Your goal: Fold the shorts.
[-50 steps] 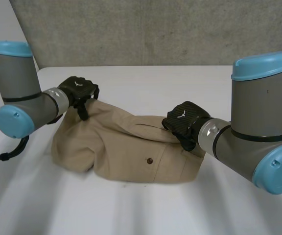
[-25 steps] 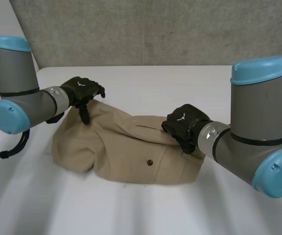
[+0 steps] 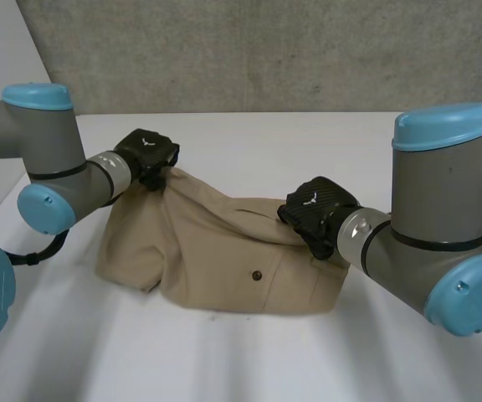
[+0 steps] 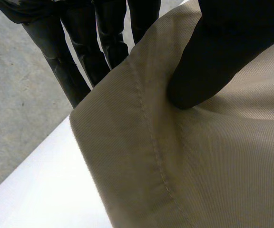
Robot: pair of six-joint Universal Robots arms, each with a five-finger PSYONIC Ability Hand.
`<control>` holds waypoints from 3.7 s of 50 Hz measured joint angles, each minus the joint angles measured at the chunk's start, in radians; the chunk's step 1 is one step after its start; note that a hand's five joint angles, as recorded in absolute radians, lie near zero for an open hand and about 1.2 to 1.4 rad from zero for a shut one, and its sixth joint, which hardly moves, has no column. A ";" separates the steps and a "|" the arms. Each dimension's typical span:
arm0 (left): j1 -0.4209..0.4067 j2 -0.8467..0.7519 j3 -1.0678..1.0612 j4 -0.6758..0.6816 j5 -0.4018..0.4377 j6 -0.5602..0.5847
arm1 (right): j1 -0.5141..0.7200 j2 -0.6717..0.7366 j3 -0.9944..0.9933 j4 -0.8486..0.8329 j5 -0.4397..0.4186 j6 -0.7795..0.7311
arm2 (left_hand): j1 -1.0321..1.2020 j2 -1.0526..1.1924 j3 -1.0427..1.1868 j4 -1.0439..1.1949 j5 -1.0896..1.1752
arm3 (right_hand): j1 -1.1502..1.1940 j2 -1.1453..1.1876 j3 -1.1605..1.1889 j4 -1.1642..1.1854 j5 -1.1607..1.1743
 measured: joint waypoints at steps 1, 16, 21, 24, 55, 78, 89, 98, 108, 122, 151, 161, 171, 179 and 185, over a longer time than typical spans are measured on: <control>0.000 0.001 0.005 0.002 -0.001 0.000 | 0.000 0.005 -0.005 -0.007 0.002 -0.003 | 0.000 0.007 0.008 0.008 0.000 | 0.000 0.000 0.000 0.000 0.000; -0.035 0.135 0.110 0.469 -0.161 -0.020 | -0.001 0.097 -0.328 -0.427 0.127 -0.071 | 0.000 0.013 0.017 0.012 0.000 | 0.004 0.000 0.000 0.000 0.000; -0.059 0.217 0.108 0.679 -0.224 -0.052 | -0.005 0.071 -0.382 -0.681 0.150 -0.067 | 0.000 0.013 0.017 0.012 0.000 | 0.006 0.000 0.001 0.000 0.000; -0.079 0.335 0.059 0.853 -0.269 -0.121 | -0.014 0.005 -0.399 -1.006 0.163 -0.050 | 0.000 0.013 0.017 0.012 0.000 | 0.014 0.001 0.001 0.000 0.003; -0.170 0.396 -0.954 0.699 -0.271 -0.204 | -0.041 0.097 0.122 -0.426 0.147 0.001 | -0.173 -0.199 -0.183 -0.196 -0.147 | 0.017 0.001 0.019 0.001 0.006; -0.121 0.567 -1.029 0.420 -0.266 -0.209 | -0.128 -0.063 0.364 -0.402 0.062 0.153 | -0.532 -0.579 -0.561 -0.580 -0.540 | 0.017 0.000 0.019 0.001 0.006; -0.116 0.555 -1.093 0.430 -0.203 -0.213 | -0.150 -0.058 0.370 -0.406 0.055 0.246 | -0.547 -0.598 -0.582 -0.597 -0.559 | 0.017 0.001 0.019 0.001 0.006; -0.117 0.513 -1.109 0.468 -0.173 -0.211 | -0.150 -0.058 0.369 -0.407 0.055 0.275 | -0.551 -0.602 -0.584 -0.601 -0.563 | 0.017 0.001 0.019 0.001 0.006; -0.115 0.472 -1.104 0.547 -0.176 -0.208 | -0.149 -0.058 0.372 -0.406 0.054 0.273 | -0.398 -0.445 -0.432 -0.443 -0.406 | 0.017 0.001 0.019 0.001 0.006; -0.120 0.456 -1.107 0.558 -0.177 -0.205 | -0.150 -0.057 0.374 -0.408 0.054 0.272 | -0.470 -0.516 -0.501 -0.517 -0.473 | 0.017 0.000 0.019 0.001 0.006; -0.113 0.406 -1.079 0.582 -0.187 -0.200 | -0.152 -0.054 0.368 -0.410 0.056 0.273 | -0.241 -0.272 -0.270 -0.279 -0.247 | 0.017 0.001 0.019 0.001 0.006; -0.098 0.414 -1.061 0.625 -0.205 -0.200 | -0.153 -0.058 0.361 -0.407 0.059 0.272 | -0.004 0.008 0.016 0.011 0.010 | 0.017 0.000 0.019 0.001 0.006; -0.099 0.661 -1.131 0.447 -0.229 -0.183 | -0.148 -0.084 0.347 -0.322 0.057 0.194 | -0.004 0.010 0.017 0.011 0.010 | 0.017 0.000 0.019 0.001 0.006; -0.102 0.787 -1.225 0.131 -0.228 -0.113 | -0.149 -0.119 0.326 -0.101 0.056 0.014 | -0.004 0.011 0.017 0.011 0.010 | 0.017 0.000 0.019 0.001 0.006; -0.101 0.821 -1.289 0.016 -0.225 -0.072 | -0.154 -0.130 0.338 0.054 0.058 -0.105 | -0.004 0.012 0.017 0.011 0.010 | 0.017 0.000 0.019 0.001 0.006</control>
